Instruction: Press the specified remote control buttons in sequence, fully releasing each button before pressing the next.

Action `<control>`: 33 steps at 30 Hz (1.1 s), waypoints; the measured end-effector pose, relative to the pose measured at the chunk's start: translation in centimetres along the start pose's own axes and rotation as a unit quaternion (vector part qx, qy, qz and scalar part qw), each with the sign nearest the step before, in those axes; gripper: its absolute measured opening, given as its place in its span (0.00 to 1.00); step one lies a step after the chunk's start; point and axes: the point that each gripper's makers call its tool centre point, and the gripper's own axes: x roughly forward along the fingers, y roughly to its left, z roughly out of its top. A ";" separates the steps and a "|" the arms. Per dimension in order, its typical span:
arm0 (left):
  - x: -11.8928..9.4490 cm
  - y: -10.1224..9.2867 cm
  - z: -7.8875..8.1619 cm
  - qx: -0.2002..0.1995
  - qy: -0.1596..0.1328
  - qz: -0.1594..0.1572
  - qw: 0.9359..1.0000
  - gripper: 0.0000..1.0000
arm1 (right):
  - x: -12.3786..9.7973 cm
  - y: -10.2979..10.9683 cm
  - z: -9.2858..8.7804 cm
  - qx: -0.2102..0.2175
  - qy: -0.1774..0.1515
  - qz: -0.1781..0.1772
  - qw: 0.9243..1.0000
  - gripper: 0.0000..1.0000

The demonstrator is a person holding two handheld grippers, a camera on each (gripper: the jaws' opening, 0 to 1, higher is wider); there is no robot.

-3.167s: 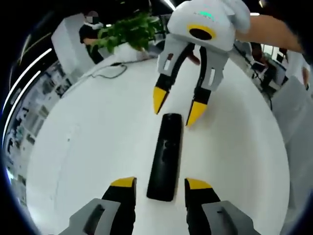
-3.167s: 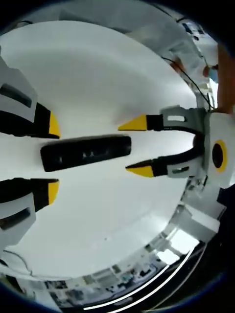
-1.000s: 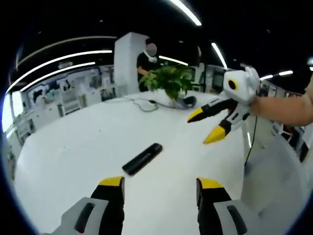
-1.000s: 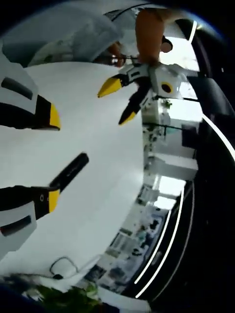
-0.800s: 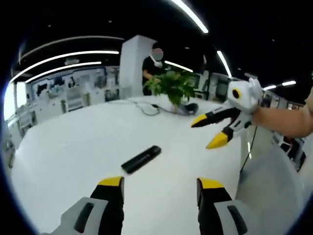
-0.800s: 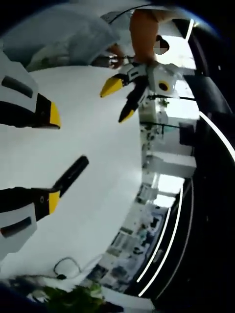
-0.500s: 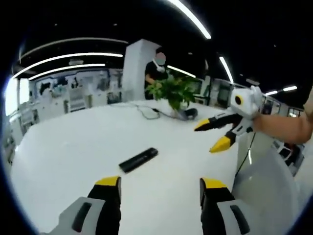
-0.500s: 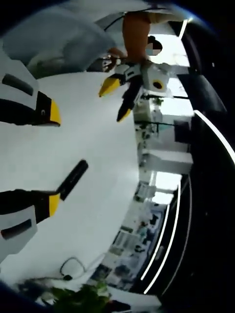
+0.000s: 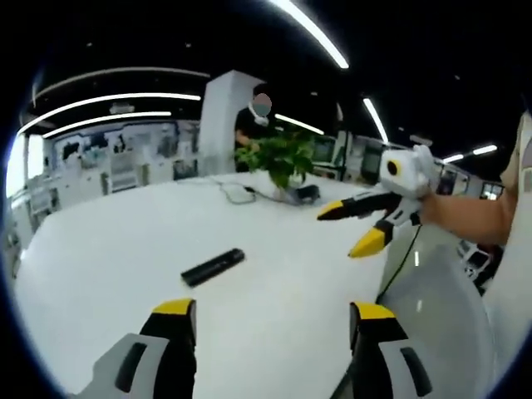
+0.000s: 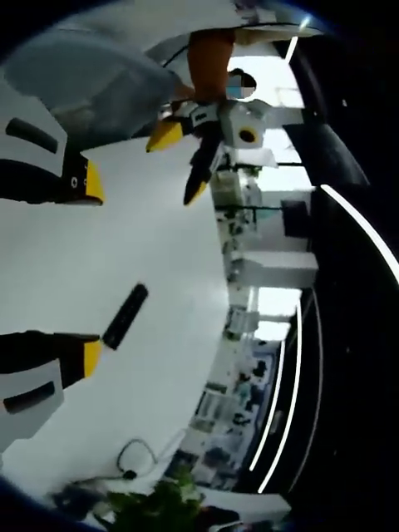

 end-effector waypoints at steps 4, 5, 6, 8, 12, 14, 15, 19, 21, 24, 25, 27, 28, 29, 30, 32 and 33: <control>-0.5 -0.5 -0.3 -0.008 -0.002 0.001 1.000 0.79 | -0.2 1.1 -0.6 0.012 0.003 0.004 1.000 0.65; -0.6 -0.6 -0.4 -0.009 -0.003 0.002 1.000 0.79 | -0.3 1.5 -0.8 0.015 0.003 0.007 1.000 0.66; -0.6 -0.7 -0.6 -0.009 -0.003 0.003 1.000 0.79 | -0.4 1.9 -0.9 0.016 0.003 0.010 1.000 0.66; -0.7 -0.9 -0.8 -0.011 -0.002 0.004 1.000 0.79 | -0.5 2.5 -1.2 0.015 0.007 0.013 1.000 0.66; -1.2 -1.0 -1.0 -0.020 -0.001 0.006 1.000 0.83 | -1.1 3.2 -1.2 0.025 0.002 0.017 1.000 0.66; -1.4 -1.2 -1.0 -0.022 -0.003 0.009 1.000 0.85 | -1.4 3.5 -1.0 0.035 -0.003 0.019 0.999 0.68; -1.6 -1.2 -1.1 -0.024 -0.005 0.009 1.000 0.85 | -1.5 3.5 -1.0 0.035 -0.002 0.017 0.999 0.68; -1.7 -1.3 -1.4 -0.034 -0.007 0.009 0.999 0.85 | -1.7 3.4 -1.3 0.033 0.000 0.010 0.999 0.68; -1.6 -1.4 -1.7 -0.031 -0.002 0.010 0.999 0.85 | -1.8 3.3 -1.4 0.035 0.001 0.007 0.999 0.69; -1.7 -1.7 -1.7 -0.031 -0.002 0.009 0.999 0.85 | -2.0 3.4 -1.4 0.035 0.000 0.005 0.999 0.70; -1.8 -1.9 -1.6 -0.030 -0.003 0.008 1.000 0.85 | -2.0 3.5 -1.4 0.033 -0.001 0.004 0.999 0.72; -1.8 -1.9 -1.5 -0.027 -0.002 0.009 1.000 0.85 | -2.0 3.5 -1.5 0.029 0.002 0.003 1.000 0.72; -1.8 -1.9 -1.5 -0.025 -0.001 0.010 1.000 0.85 | -2.0 3.6 -1.6 0.029 0.003 0.003 1.000 0.72; -1.7 -1.9 -1.5 -0.027 -0.002 0.011 1.000 0.85 | -2.1 3.7 -1.6 0.030 0.003 0.005 1.000 0.72; -1.7 -2.0 -1.5 -0.029 -0.002 0.011 1.000 0.85 | -2.1 3.7 -1.7 0.030 0.003 0.005 1.000 0.72; -1.8 -1.9 -1.6 -0.028 -0.001 0.011 1.000 0.85 | -2.2 3.8 -1.6 0.030 0.001 0.005 1.000 0.73; -1.8 -2.0 -1.6 -0.027 -0.001 0.011 1.000 0.85 | -2.2 3.8 -1.7 0.030 0.001 0.006 1.000 0.73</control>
